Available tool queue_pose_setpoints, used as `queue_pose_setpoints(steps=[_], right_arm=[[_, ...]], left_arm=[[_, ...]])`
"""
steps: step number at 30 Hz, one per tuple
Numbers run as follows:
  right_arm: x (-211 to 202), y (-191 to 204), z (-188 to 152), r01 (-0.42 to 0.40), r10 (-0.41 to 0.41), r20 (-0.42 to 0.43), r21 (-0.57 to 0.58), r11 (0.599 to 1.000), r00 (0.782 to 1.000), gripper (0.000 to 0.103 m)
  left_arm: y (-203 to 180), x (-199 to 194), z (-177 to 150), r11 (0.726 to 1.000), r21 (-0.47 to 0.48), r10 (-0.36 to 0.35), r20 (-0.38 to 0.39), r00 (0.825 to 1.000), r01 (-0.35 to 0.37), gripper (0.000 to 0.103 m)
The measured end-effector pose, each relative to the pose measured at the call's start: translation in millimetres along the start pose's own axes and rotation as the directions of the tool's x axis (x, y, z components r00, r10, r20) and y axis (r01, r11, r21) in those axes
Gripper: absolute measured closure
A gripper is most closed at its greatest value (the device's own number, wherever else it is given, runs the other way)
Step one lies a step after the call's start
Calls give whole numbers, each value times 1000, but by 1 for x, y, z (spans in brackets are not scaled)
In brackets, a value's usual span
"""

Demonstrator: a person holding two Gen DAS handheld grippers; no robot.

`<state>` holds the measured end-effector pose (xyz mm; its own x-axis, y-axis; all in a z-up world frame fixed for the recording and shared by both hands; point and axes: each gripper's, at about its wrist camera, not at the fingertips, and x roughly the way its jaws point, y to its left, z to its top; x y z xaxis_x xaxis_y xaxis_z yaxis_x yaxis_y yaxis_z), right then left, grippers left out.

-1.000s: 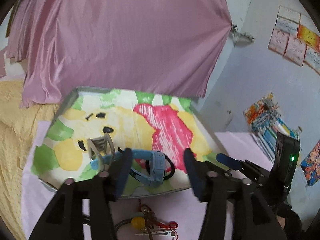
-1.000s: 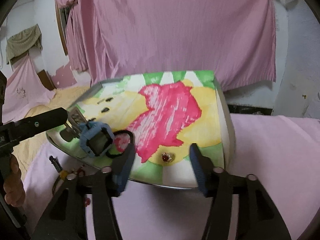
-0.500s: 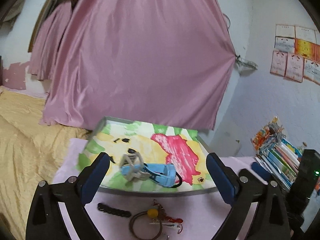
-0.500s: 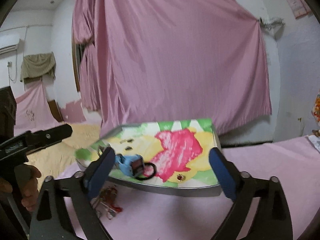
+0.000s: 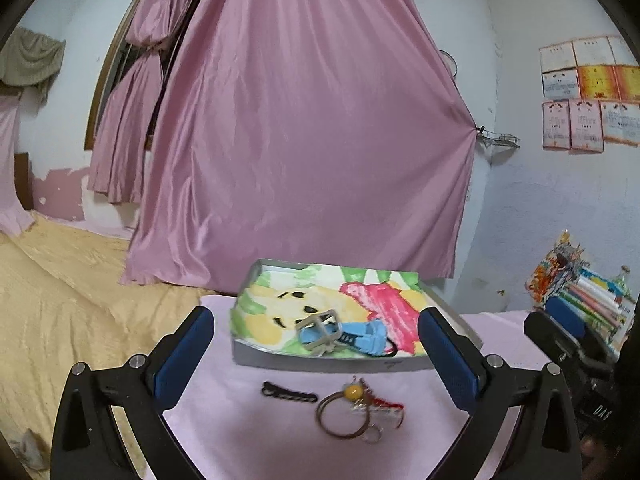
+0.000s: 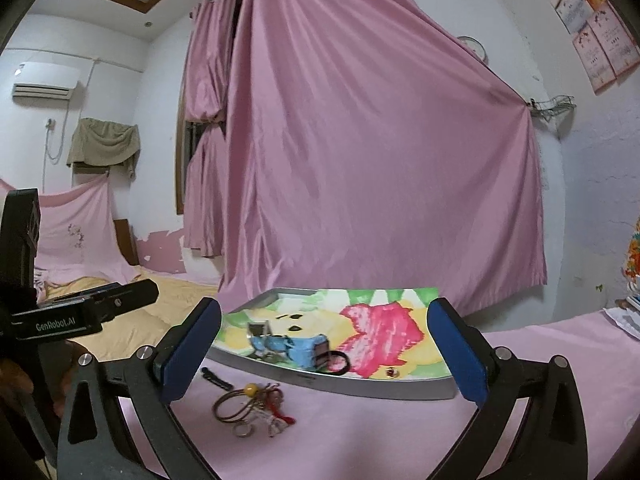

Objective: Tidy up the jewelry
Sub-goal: 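Move both tools back toward the keyring on the table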

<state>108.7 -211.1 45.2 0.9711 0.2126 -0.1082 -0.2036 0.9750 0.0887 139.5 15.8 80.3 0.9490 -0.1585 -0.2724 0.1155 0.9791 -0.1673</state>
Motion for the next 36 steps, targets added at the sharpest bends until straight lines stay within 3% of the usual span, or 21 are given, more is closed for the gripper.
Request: queue_pose_setpoints(steps=[9,18,23,28,33,36], right_arm=[[-10,21,-9,-50,50,-9,-56,997,999,2],[9,20,-25,-106,94,-199,-54,993,975,2],[26,10,-35,-110,100,-308,-16,994,946,2],[48,1,-43,-109,113,-411,33,993,904,3],[68,-7,-53,-116,149,-505,97,989,850,24],[80,-12,-60,-117,169,-551,130,985,817,37]], left_arm=[[18,-18,-15,998,48,30,-17,999,-29,1],[33,1,-31,998,56,-1,-159,987,10,1],[37,18,-37,999,34,-29,-253,967,39,1],[41,39,-44,999,-25,-53,-352,934,47,1],[41,54,-50,995,-79,-88,-412,907,61,1],[37,62,-52,995,-72,-91,-441,893,66,6]])
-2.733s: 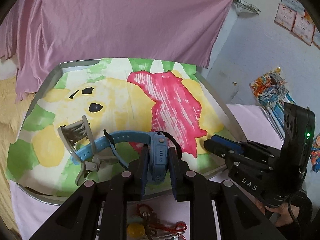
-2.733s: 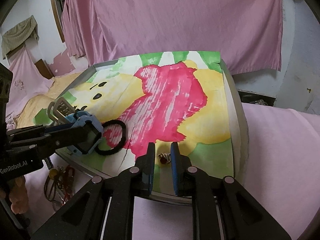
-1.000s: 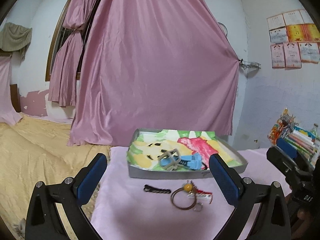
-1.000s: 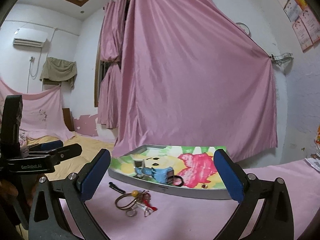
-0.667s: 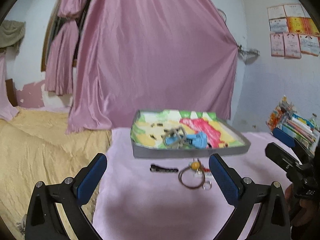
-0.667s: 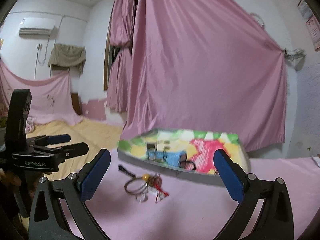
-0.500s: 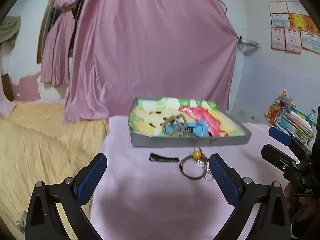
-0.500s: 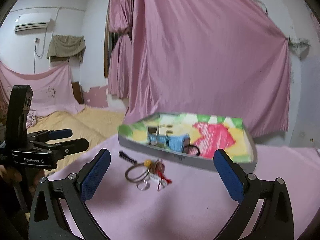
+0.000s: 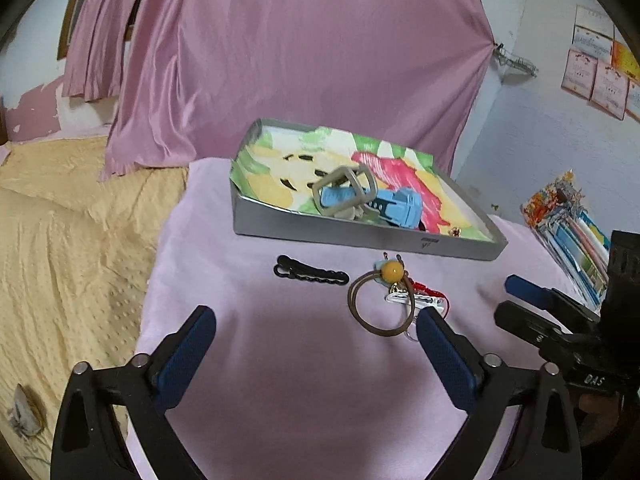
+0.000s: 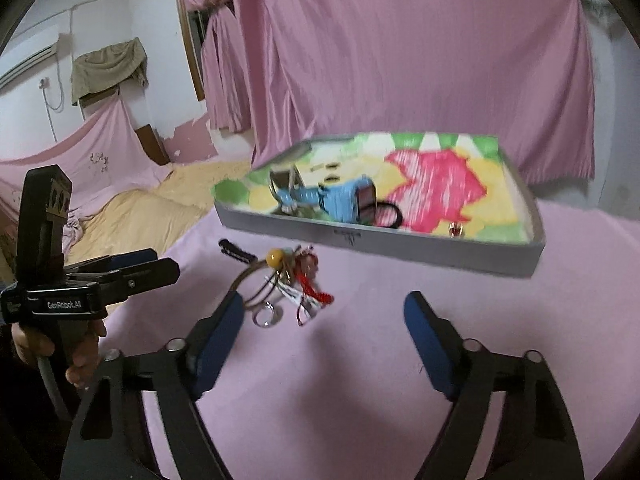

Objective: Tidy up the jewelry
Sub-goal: 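Move both tools back toward the keyring on the table, then grasp the red tassel of the keyring with the right gripper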

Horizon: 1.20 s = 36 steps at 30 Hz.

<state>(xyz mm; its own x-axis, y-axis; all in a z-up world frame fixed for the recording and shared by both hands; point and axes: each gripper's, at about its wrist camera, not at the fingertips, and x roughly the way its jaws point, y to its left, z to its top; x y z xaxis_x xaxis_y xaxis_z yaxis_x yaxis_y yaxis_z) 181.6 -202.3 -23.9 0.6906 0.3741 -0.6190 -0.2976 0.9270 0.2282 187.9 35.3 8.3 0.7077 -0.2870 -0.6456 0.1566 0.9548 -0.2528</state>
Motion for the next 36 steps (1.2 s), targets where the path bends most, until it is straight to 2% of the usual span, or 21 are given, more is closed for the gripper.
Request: queue_pose_setpoints(steps=[6,14,20,23,25,31,33,36], right_arm=[[19,-6,5,-34,35,-86,13,999,996,51],[32,-6,24,-47,44,-122,-22,999,992,64],[49,-4,35,-77,69,-175,-39,996,982,71],[58,0,39,-97,83,-212,-57,994,974,72],[61,2,40,-110,90,-230,-74,991,969,72],[75,10,50,-132,81,-298,-156,979,951,72],[79,13,51,-151,84,-330,-181,972,940,77],[84,16,53,-168,82,-362,-213,962,929,77]], left_arm=[[-7,19,7,999,22,-25,-74,997,26,26],[-19,44,16,997,63,-27,-158,987,37,51],[-29,55,20,995,100,6,-195,981,13,54],[-33,59,22,991,132,37,-210,977,-9,63],[-34,60,23,989,148,47,-219,975,-15,66],[-38,62,24,981,195,66,-231,971,-20,66],[-40,64,25,976,215,74,-236,969,-23,66],[-44,65,25,969,245,95,-239,966,-35,69]])
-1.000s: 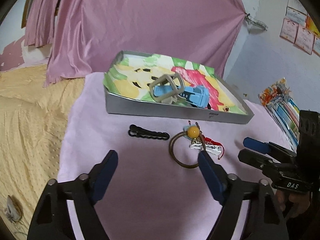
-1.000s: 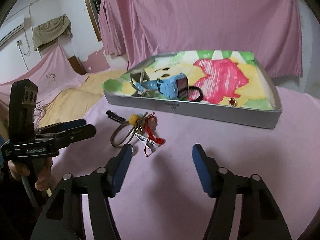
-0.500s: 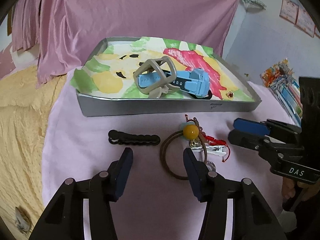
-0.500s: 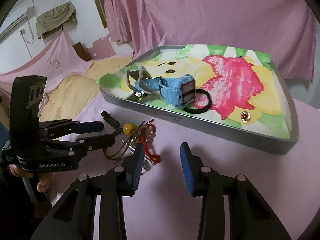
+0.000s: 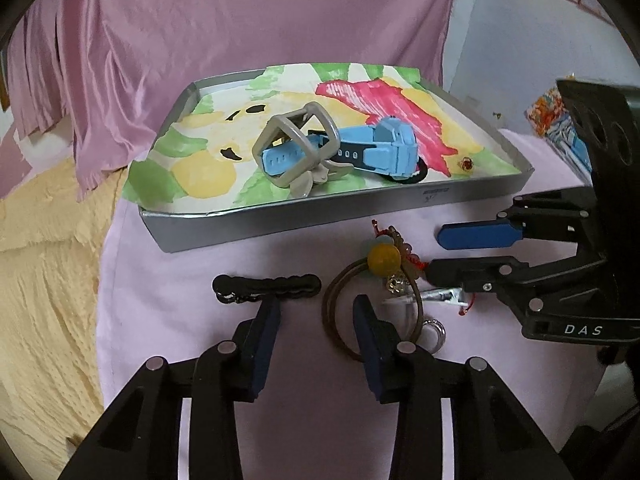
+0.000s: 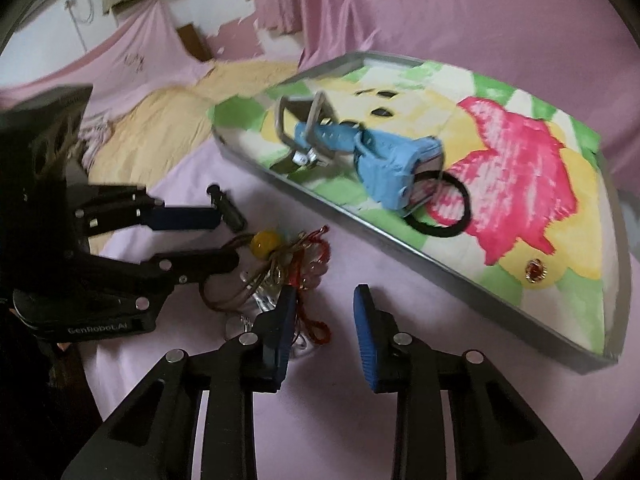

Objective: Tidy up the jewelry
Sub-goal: 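Grasp the red tassel of the keyring with the right gripper, then carry the red tassel toward the tray with the right gripper while the left gripper grasps the keyring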

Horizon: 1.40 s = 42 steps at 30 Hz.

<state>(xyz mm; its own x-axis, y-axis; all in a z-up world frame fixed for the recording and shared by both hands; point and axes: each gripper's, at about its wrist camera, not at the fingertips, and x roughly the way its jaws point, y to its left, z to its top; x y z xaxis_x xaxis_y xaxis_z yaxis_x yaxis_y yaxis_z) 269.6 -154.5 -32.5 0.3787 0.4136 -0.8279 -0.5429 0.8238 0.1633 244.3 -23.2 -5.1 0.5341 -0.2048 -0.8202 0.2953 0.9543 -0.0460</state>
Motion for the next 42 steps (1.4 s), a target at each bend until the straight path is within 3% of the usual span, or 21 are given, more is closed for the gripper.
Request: queue_pose_setpoints(steps=[6,8,14,16,22,27,33,42], right_arm=[[3,5,6,19,-20,-18,-56,998,1000,81],[3,9,6,23,-25,-19,-76,997,1000,82],[-1,12,2,38,-39,-12,-98,994,999,97],[-4,10,-2,31,-31,-1,-83,996,1000,97],[-11,11,-20,27,-25,61,-33,999,998,97],[-23,15,-31,70,-66,123,-25,997,990,97],[-27,3,-39,77,-80,134,26,997,988,97],[-40,-12,-47,61,-88,227,122,991,970,97]], left_arm=[[-5,2,1,999,35,28,-9,1000,-27,74],[-7,1,1,999,49,3,-9,1000,-2,86],[-15,0,0,997,79,-13,-12,1000,14,98],[-15,0,-1,997,75,-14,-8,1000,15,100],[-17,-6,-8,998,48,-31,36,999,29,100],[-22,-25,-10,998,60,-3,119,993,-5,100],[-29,-36,-12,995,91,31,161,986,-46,100],[-27,-58,-9,998,63,3,277,961,-21,100]])
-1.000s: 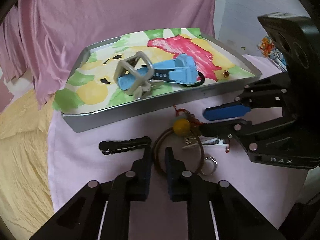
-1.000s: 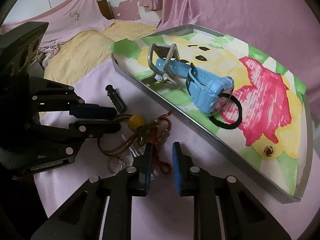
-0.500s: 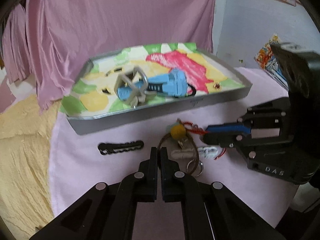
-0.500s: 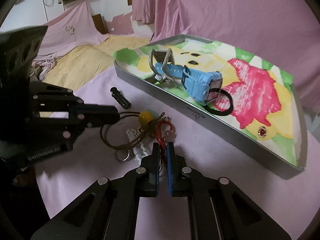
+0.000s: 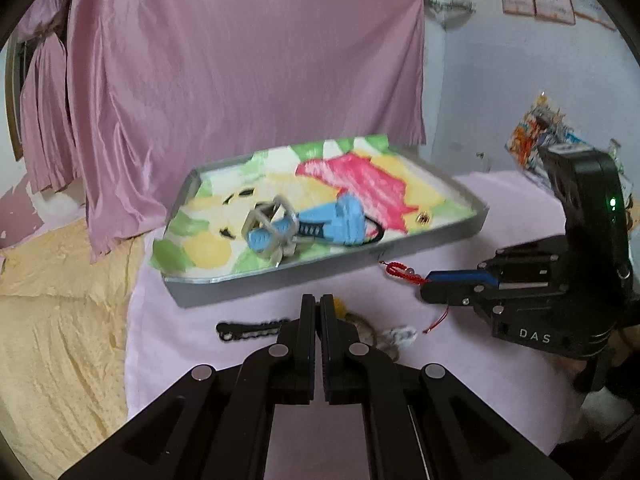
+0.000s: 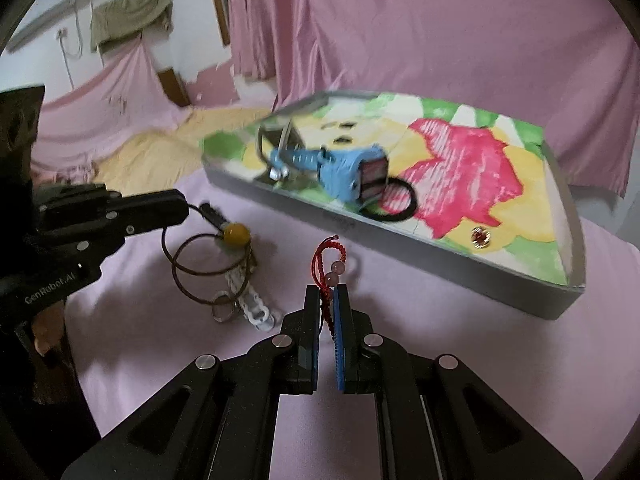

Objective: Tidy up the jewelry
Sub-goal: 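Carry the red tassel toward the tray with the right gripper while the left gripper grasps the keyring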

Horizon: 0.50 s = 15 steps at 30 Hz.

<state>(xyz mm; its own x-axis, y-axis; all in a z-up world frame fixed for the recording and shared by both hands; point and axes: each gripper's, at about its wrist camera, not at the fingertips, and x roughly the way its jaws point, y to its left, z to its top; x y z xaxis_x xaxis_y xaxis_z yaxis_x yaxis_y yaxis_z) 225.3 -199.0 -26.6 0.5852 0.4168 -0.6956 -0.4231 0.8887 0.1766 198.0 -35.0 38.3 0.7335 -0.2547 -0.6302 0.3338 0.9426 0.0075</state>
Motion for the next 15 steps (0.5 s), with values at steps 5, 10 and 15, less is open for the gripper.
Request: queue_pose_setpoints(steps=[5,10,15], right_arm=[[-11,-4,3,-15,12,58,36,999,998,97],[-25,-10,11,-19,11,125,63,998,992,97],[-34,-20,20,0,-16,168,93,996,986,97]], left_arm=[[-4,-9,14,1000,-1,-18,57,998,18,101],[-6,-16,29,1000,-9,-19,100,995,20,101],[-8,-16,55,999,-28,-14,132,991,18,101]])
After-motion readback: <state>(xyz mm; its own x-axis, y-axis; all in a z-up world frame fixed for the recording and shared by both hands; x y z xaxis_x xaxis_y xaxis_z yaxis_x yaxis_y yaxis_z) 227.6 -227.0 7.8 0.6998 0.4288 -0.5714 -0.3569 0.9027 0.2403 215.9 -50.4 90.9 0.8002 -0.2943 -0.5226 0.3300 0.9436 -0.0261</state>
